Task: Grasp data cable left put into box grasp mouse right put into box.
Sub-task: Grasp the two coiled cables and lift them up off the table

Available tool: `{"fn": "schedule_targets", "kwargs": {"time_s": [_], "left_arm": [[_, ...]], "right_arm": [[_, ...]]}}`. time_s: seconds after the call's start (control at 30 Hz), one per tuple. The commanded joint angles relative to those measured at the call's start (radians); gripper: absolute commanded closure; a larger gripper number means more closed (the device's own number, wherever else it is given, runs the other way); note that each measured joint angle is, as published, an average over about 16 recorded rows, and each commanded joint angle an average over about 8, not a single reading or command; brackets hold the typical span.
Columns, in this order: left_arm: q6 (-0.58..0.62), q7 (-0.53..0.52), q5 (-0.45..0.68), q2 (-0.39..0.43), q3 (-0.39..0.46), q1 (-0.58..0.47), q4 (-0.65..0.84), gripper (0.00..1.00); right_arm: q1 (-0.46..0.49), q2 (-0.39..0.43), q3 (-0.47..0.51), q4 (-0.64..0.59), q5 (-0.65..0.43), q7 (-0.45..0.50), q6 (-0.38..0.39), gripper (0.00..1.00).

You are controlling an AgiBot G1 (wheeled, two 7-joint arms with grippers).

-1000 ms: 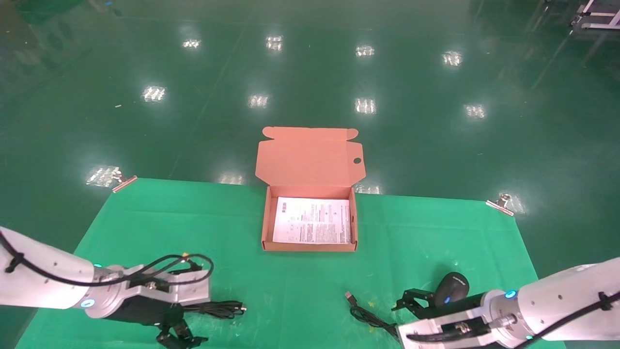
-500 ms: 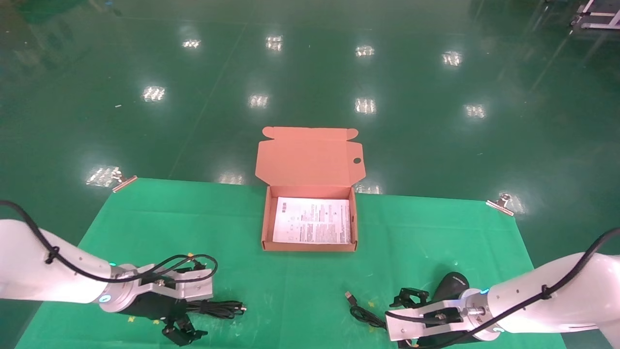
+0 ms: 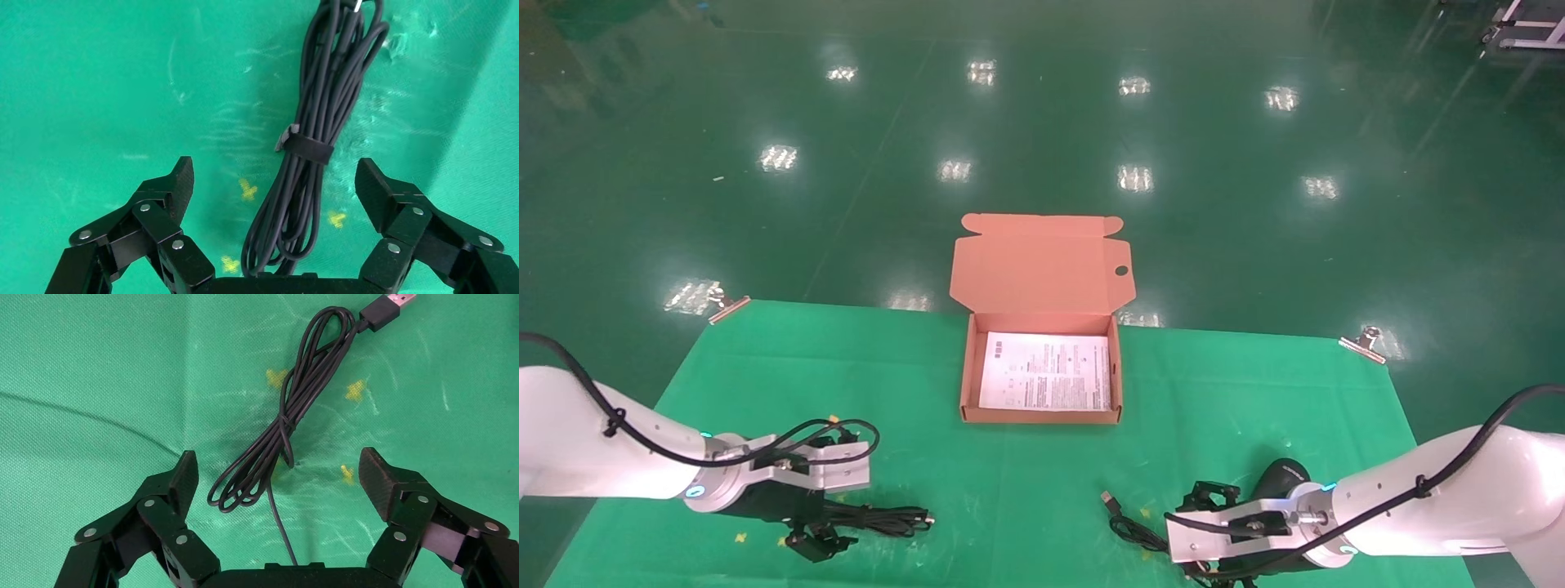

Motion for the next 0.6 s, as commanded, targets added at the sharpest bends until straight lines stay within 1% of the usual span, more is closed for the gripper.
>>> {"fn": "schedule_targets", "kwargs": {"time_s": [0.03,0.6], "left_arm": [[-0.003,0.0,0.002,0.001,0.0,-0.001,0.002,1.0],[0.011,-0.001,-0.004,-0.003,-0.001,0.003,-0.014,1.0]], "right_arm": [[0.0,-0.001,0.0,-0.002,0.0,-0.001,0.001,1.0],[0.0,0.004,0.001,0.01,0.003,0.004,-0.004,1.0]]}}
